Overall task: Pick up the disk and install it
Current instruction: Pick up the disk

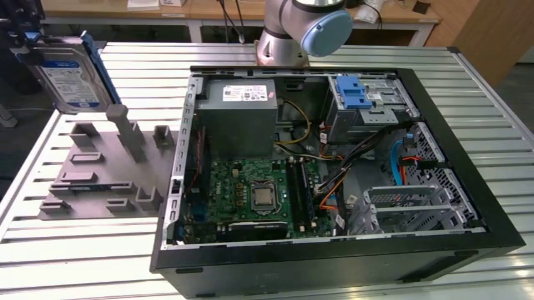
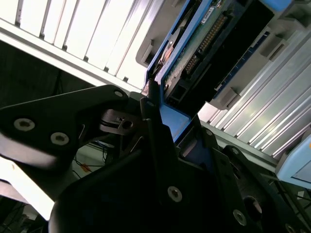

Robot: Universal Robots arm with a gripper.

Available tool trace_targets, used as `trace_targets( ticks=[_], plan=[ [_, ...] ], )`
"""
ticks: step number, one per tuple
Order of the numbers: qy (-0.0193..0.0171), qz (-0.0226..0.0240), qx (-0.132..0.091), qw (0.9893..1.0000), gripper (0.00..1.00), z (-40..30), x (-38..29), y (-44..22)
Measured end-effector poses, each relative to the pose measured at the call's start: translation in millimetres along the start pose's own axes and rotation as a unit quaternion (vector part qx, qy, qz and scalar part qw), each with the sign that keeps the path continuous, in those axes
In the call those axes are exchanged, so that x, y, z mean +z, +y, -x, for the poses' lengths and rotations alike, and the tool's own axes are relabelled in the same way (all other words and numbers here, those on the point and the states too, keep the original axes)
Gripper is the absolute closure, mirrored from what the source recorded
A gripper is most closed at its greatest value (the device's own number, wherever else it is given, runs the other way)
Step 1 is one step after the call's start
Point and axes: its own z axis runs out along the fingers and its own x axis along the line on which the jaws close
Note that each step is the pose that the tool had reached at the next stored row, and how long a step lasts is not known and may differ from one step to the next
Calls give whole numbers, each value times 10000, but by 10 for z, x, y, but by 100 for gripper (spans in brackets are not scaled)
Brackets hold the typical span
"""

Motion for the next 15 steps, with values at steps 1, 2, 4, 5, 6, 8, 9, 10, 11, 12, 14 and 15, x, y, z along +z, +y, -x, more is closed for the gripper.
trace_targets(
  ticks=[1, 2, 4, 5, 6, 8, 9, 10, 11, 12, 14, 15],
  plan=[
    [0, 0, 0, 10000, 64, 0, -4, 0],
    [0, 0, 0, 10000, 64, 0, -8, 0],
    [0, 0, 0, 10000, 64, 0, -17, 0],
    [0, 0, 0, 10000, 64, 0, -22, 0],
    [0, 0, 0, 10000, 64, 0, -27, 0],
    [0, 0, 0, 10000, 64, 0, -38, 1],
    [0, 0, 0, 10000, 64, 0, -44, 1],
    [0, -1, 0, 10000, 64, 0, -49, 1],
    [0, 0, 0, 10000, 64, 0, -55, 1],
    [0, 0, 0, 10000, 64, 0, -61, 1],
    [0, 0, 0, 10000, 64, 0, -73, 1],
    [0, 0, 0, 10000, 64, 0, -78, 1]
  ],
)
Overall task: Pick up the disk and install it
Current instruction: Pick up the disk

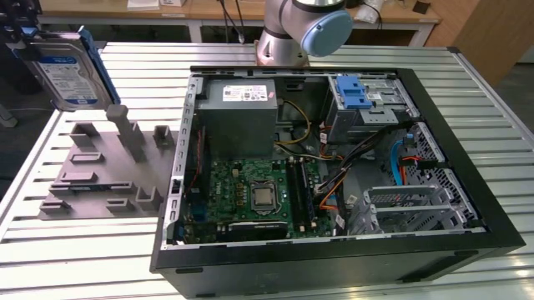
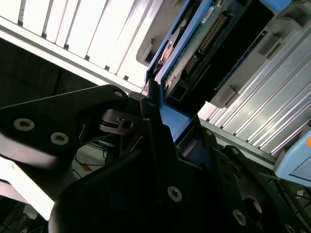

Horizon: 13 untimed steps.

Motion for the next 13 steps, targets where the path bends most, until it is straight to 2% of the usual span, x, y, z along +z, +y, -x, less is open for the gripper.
trace_targets(
  ticks=[13],
  plan=[
    [0, 1, 0, 10000, 64, 0, -92, 1]
  ],
)
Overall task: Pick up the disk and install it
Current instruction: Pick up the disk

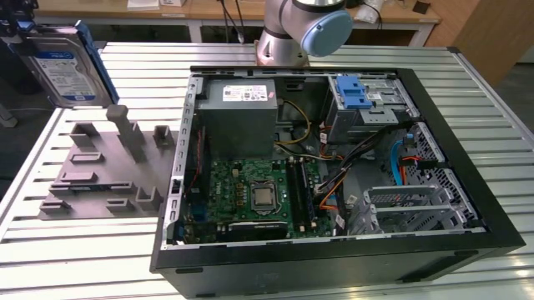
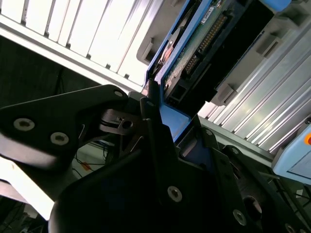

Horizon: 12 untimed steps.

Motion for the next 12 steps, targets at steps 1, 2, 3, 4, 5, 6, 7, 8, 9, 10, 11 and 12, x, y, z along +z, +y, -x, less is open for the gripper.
trace_targets(
  ticks=[1, 2, 3, 4, 5, 6, 7, 8, 9, 10, 11, 12],
  plan=[
    [0, 0, 0, 10000, 64, 0, -9, 0],
    [0, 0, 0, 10000, 64, 0, -18, 0],
    [0, 0, 0, 10000, 64, 0, -26, 0],
    [0, -1, 0, 10000, 64, 0, -36, 0],
    [0, 0, 0, 10000, 64, 0, -47, 0],
    [0, 0, 0, 10000, 64, 0, -59, 1],
    [0, 0, 0, 10000, 64, 0, -73, 1],
    [0, 0, 0, 10000, 64, 0, -89, 1],
    [0, 0, 0, 10000, 64, 1, -104, 2],
    [0, -1, 0, 10000, 64, 1, -120, 2],
    [0, 0, 0, 10000, 64, 1, -138, 2],
    [0, 0, 0, 10000, 64, 1, -155, 2]
  ],
)
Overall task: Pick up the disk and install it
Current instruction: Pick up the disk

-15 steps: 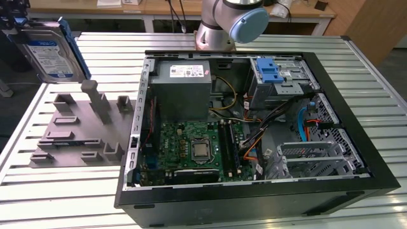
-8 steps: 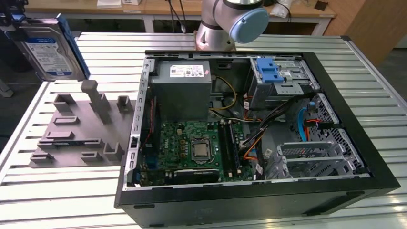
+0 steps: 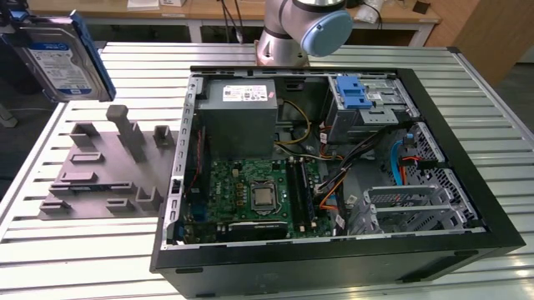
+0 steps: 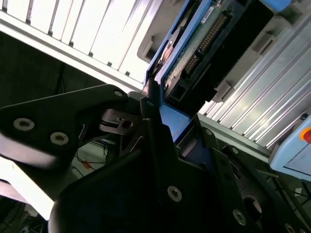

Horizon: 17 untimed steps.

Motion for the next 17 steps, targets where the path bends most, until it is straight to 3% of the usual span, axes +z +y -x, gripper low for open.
trace_targets(
  ticks=[17],
  plan=[
    [0, -2, 0, 10000, 64, 1, -291, 5]
  ],
)
